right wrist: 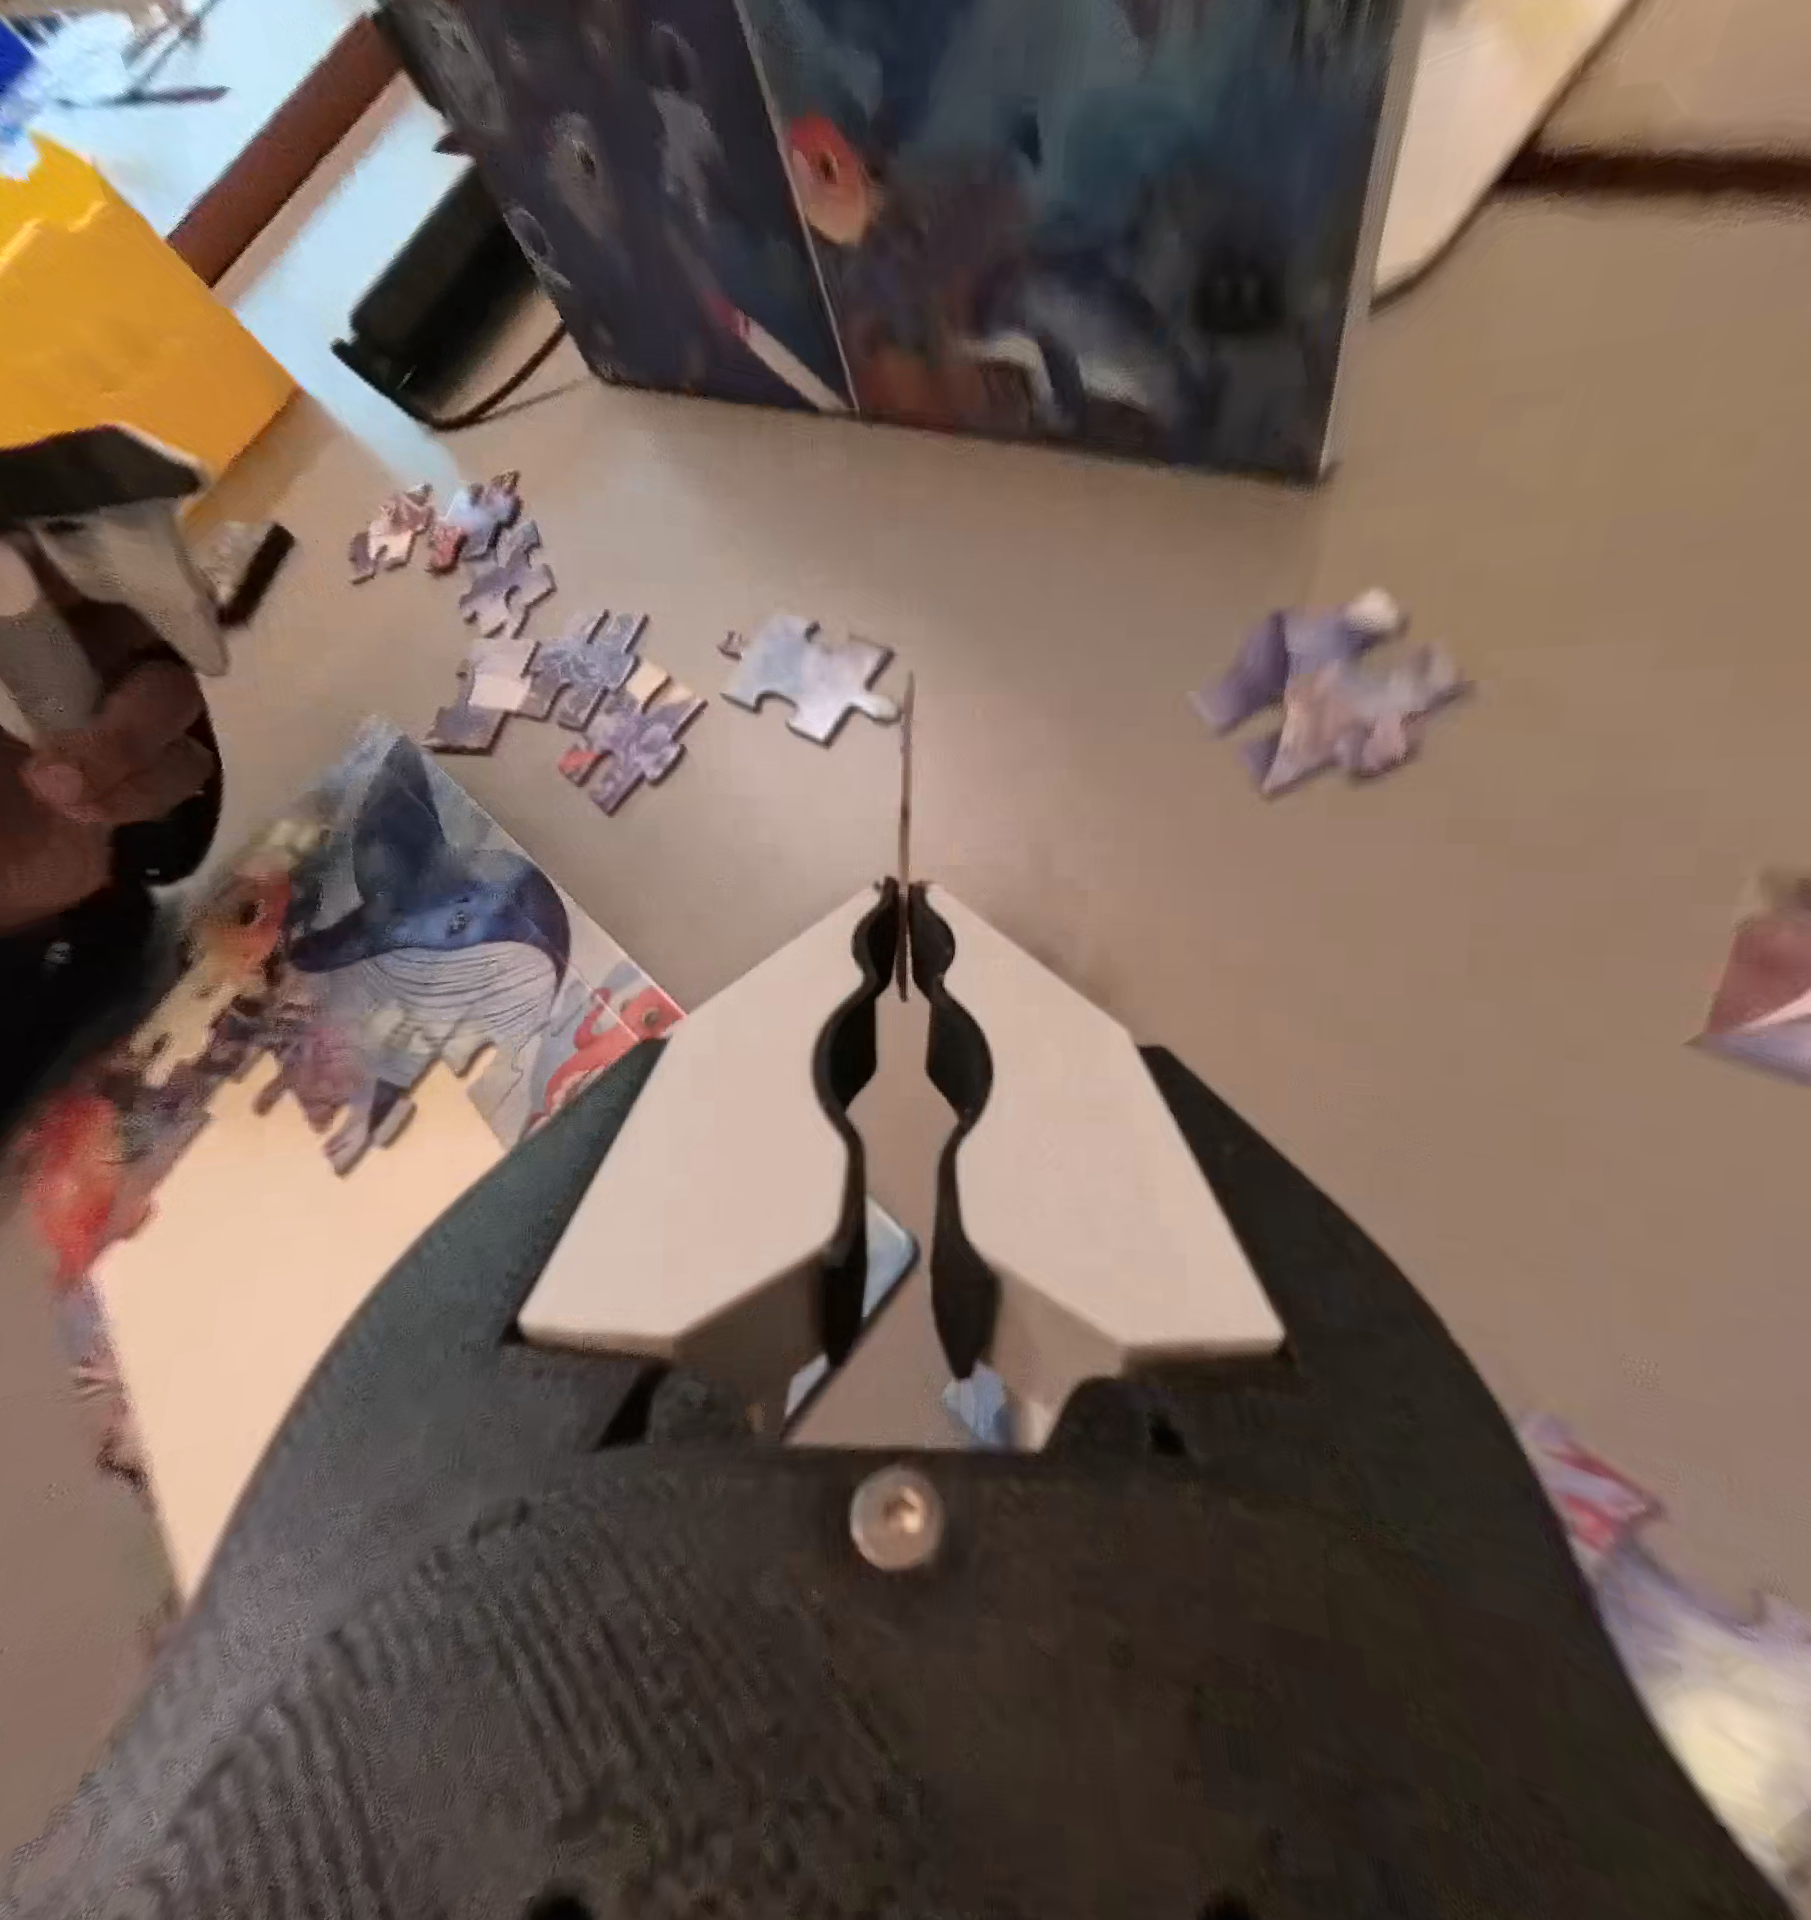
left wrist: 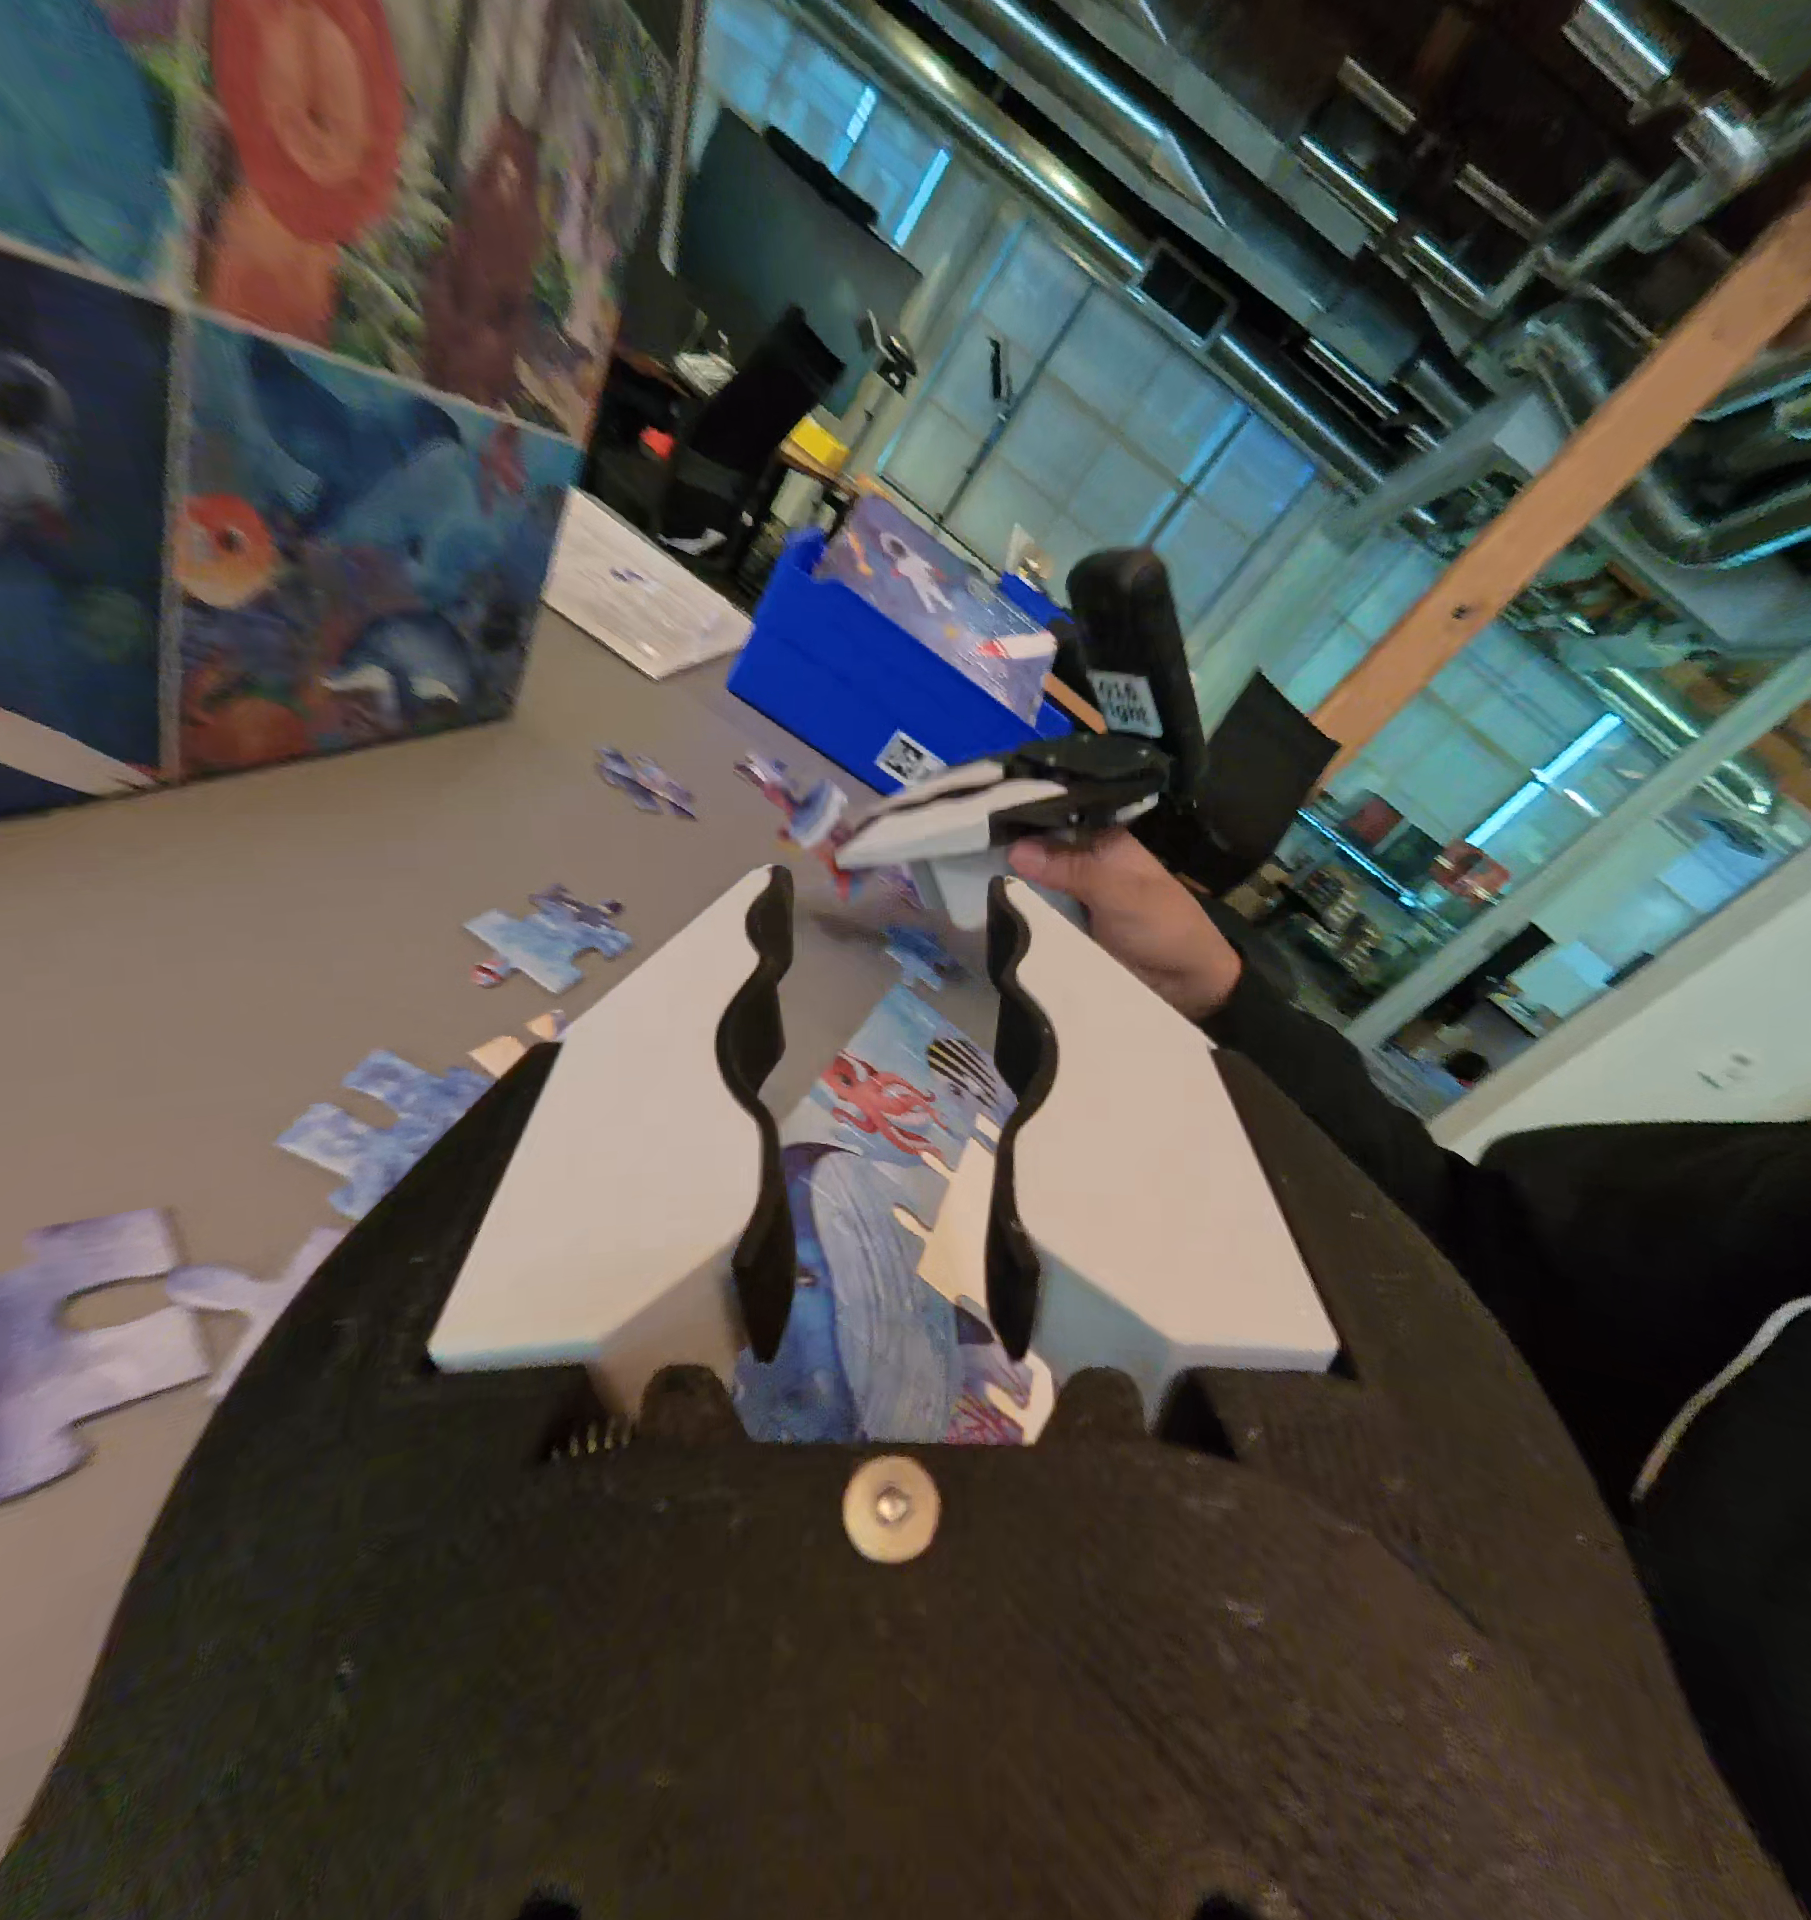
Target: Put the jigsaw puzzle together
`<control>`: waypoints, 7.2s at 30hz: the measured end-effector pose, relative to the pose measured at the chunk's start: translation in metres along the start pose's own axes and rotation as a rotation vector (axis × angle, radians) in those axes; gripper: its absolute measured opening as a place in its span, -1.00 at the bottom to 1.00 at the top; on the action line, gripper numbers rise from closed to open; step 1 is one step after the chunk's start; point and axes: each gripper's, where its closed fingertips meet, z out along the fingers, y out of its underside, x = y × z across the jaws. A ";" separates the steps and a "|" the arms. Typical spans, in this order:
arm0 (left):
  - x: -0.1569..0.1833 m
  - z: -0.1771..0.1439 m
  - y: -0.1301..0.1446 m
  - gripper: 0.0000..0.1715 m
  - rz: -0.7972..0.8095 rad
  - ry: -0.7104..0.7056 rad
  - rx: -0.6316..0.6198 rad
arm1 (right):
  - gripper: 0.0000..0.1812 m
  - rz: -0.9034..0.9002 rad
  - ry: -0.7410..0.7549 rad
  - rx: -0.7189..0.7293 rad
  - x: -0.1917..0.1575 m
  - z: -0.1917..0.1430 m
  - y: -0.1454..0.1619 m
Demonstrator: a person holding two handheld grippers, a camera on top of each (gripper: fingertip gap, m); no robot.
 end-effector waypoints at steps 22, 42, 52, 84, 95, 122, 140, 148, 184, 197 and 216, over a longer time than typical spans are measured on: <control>-0.056 -0.062 -0.031 -0.81 0.476 -0.506 -0.107 | -0.59 -0.029 0.087 -0.149 0.025 0.002 0.027; -0.085 -0.063 0.010 -0.90 0.598 -0.609 -0.377 | -0.66 -0.197 0.092 -0.010 0.008 -0.003 -0.001; -0.085 -0.081 -0.013 -0.89 0.581 -0.643 -0.296 | -0.66 -0.256 0.100 -0.029 0.002 0.004 0.003; -0.084 -0.072 -0.003 -0.79 0.480 -0.556 -0.286 | -0.69 -0.367 0.143 0.006 -0.008 0.001 -0.005; -0.072 -0.069 -0.011 -0.71 0.281 -0.412 -0.148 | -0.46 -0.541 -0.139 0.071 -0.079 0.015 0.002; -0.058 -0.063 -0.009 -0.71 0.315 -0.375 -0.161 | -0.92 -0.596 -0.053 -0.176 -0.086 0.099 0.018; -0.070 -0.062 0.001 -0.71 0.292 -0.385 -0.186 | -0.36 -0.575 -0.145 -0.207 -0.086 0.110 0.016; -0.068 -0.060 0.000 -0.76 0.322 -0.371 -0.165 | -0.64 -0.578 -0.165 -0.208 -0.088 0.112 0.015; -0.068 -0.052 0.015 -0.72 0.310 -0.364 -0.235 | -0.37 -0.577 -0.161 -0.148 -0.096 0.109 0.001; -0.073 -0.057 0.013 -0.72 0.295 -0.374 -0.226 | -0.45 -0.697 -0.279 -0.298 -0.091 0.131 0.004; -0.071 -0.059 0.006 -0.72 0.311 -0.379 -0.203 | -0.65 -0.700 -0.289 -0.297 -0.095 0.130 0.006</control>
